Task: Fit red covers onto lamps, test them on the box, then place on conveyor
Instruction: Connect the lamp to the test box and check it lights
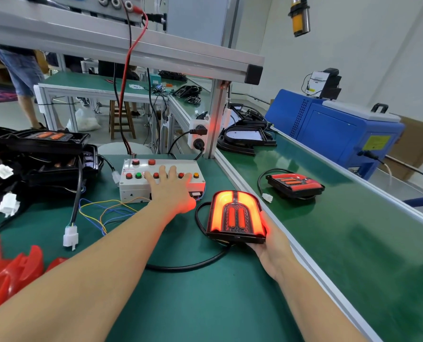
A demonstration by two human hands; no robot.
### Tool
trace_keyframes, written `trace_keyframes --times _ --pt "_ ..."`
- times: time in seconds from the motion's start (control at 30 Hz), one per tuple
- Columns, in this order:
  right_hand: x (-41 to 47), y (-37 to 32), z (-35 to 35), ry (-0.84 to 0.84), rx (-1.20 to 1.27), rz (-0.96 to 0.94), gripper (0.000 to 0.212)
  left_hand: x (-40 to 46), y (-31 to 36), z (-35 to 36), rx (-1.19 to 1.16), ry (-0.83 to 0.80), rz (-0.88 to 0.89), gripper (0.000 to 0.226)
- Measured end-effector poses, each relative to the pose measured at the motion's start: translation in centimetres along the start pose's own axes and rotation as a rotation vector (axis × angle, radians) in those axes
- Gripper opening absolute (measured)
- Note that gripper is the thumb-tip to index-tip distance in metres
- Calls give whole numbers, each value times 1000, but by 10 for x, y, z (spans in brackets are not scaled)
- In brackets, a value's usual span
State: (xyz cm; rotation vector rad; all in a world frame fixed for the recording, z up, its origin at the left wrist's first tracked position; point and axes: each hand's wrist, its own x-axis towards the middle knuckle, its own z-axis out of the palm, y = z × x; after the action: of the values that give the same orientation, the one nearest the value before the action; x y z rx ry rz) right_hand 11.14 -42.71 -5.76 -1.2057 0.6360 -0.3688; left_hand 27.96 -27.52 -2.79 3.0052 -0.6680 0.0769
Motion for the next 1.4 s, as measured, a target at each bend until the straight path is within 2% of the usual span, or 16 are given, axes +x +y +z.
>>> trace_keyframes --times 0.33,0.6,0.8,0.9,0.97,1.1,1.23,1.33,1.37,1.4 --pt "-1 -2 1 16 -8 12 37 -30 -22 -10 -129 27 9 80" --pt "-2 -4 2 50 12 13 33 -64 -84 -35 -198 187 -38 63" --pt "-4 -6 1 93 4 24 25 -94 -129 -51 -265 256 -64 60" --pt "-5 -8 -1 116 -152 -18 25 -112 -138 -46 -313 229 -12 54" --pt "-7 -9 2 139 -278 -89 26 -121 -139 -40 -324 167 87 51" --pt "-13 -9 12 230 -571 -271 15 -128 -132 -19 -55 67 337 48" --pt "-21 -12 15 274 -877 -391 37 -128 -127 -3 122 -29 295 54" --pt "-28 -15 25 296 -1102 -526 20 -126 -125 -3 188 -28 274 48" --pt "-30 -16 29 307 -1197 -537 18 -125 -125 -4 203 -22 270 47" --pt "-31 -16 33 305 -1276 -525 25 -123 -124 -5 210 -18 266 45"
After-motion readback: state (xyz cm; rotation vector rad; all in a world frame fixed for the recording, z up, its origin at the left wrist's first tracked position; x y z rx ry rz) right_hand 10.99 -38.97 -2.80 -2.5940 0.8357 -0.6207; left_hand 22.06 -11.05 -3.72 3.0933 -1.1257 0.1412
